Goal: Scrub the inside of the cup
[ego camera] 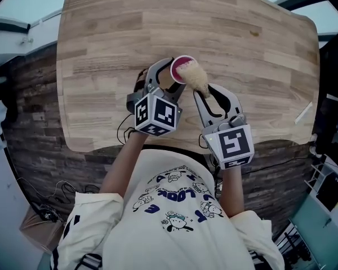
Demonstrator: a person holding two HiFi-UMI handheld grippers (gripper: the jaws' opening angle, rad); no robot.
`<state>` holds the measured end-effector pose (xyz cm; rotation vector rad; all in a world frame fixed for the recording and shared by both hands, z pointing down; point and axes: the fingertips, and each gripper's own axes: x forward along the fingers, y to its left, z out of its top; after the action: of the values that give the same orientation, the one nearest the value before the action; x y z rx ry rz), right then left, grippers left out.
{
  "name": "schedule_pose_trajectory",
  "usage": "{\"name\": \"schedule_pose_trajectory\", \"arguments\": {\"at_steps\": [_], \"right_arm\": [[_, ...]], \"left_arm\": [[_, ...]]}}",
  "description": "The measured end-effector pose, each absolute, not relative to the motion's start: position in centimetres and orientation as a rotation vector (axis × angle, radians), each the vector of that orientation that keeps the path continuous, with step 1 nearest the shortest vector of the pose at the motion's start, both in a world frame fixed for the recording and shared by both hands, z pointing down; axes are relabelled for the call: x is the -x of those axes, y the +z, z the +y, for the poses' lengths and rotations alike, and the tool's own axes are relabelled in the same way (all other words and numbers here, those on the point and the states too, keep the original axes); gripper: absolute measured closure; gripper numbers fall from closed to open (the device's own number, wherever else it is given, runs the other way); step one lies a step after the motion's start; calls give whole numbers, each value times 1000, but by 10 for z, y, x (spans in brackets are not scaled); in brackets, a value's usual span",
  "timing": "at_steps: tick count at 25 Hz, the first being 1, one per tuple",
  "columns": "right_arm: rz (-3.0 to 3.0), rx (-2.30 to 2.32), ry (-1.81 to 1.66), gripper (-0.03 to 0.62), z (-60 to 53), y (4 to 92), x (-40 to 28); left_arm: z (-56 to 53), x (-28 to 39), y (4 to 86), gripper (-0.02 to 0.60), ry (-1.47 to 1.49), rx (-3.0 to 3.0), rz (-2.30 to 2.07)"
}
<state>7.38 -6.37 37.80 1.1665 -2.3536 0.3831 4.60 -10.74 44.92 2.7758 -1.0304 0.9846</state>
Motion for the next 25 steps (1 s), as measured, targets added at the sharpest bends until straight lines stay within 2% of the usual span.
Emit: {"name": "schedule_pose_trajectory", "arguments": {"at_steps": [25], "right_arm": [[-2449,-1060,496,500,-48,359,-76]], "left_arm": [[-82,-27,395,306,1346,-3049,-1164]]}}
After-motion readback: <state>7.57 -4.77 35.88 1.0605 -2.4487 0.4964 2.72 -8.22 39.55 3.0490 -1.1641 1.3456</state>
